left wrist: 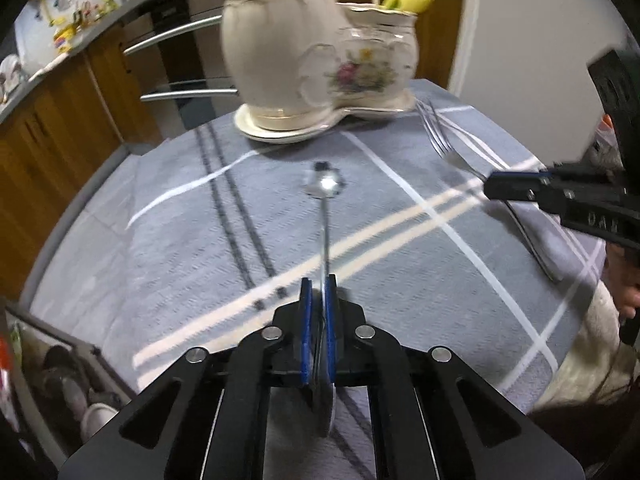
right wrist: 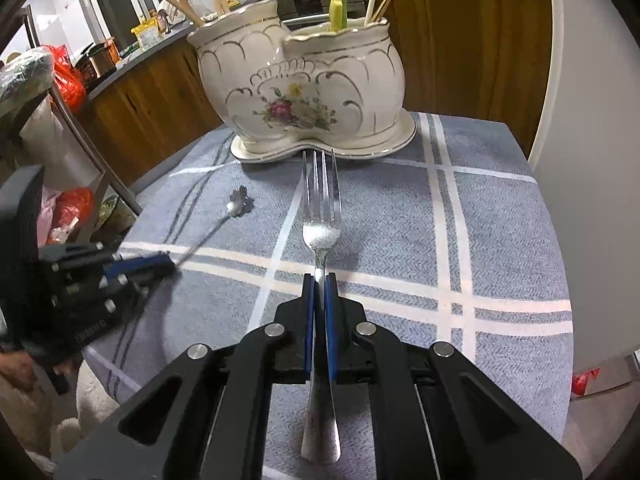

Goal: Organize utensils
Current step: 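Grasp the silver spoon handle with the left tool while the right tool grasps the silver fork, then lift the silver spoon into the tall cup with left tool while right tool drops silver fork into small cup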

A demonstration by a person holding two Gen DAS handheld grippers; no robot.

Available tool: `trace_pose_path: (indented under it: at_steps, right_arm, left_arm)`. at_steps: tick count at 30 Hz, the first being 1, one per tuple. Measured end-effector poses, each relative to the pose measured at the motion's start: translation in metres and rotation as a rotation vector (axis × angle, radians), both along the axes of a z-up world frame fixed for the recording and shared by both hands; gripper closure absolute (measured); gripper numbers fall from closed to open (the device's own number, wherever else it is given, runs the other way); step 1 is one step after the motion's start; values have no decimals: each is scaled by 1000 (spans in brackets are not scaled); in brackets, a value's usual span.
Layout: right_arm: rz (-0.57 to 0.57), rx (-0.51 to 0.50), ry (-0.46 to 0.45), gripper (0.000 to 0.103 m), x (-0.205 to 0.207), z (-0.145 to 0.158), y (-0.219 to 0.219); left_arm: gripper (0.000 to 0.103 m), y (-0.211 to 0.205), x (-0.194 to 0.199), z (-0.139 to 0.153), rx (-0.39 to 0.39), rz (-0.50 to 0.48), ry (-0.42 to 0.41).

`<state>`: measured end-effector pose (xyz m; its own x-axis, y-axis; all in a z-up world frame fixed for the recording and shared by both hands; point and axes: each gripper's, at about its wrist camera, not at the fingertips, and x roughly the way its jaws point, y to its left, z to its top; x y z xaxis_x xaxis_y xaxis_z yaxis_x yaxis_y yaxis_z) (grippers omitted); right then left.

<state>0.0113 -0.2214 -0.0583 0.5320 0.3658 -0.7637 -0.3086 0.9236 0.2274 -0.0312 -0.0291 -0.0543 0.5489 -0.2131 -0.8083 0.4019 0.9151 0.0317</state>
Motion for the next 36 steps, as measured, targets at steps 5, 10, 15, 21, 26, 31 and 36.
trace_pose_path:
  at_steps: [5,10,15,21,26,31,36]
  right_arm:
    - [3,-40,6,98,2,-2,3]
    - [19,-81,12,97,4,-3,6]
    - [33,-118,11,95,10,-3,11]
    - [64,-131,30,82,15,-7,16]
    - [63,-108,19,98,14,-7,13]
    - [70,-32,-79,98,2,12,6]
    - [69,19,-256,98,-13,45,-1]
  left_arm:
    - [85,-8,11,3,-3,-2,-10]
    - [77,-16,20,1,-3,-7,-10]
    - [75,-18,31,0,-10,5,-7]
    - [75,-22,38,-2,-18,12,-11]
    - [99,-20,42,-3,-12,4,-34]
    - [99,-7,32,11,-88,-25,-84]
    - [99,19,8,52,-251,-46,-251]
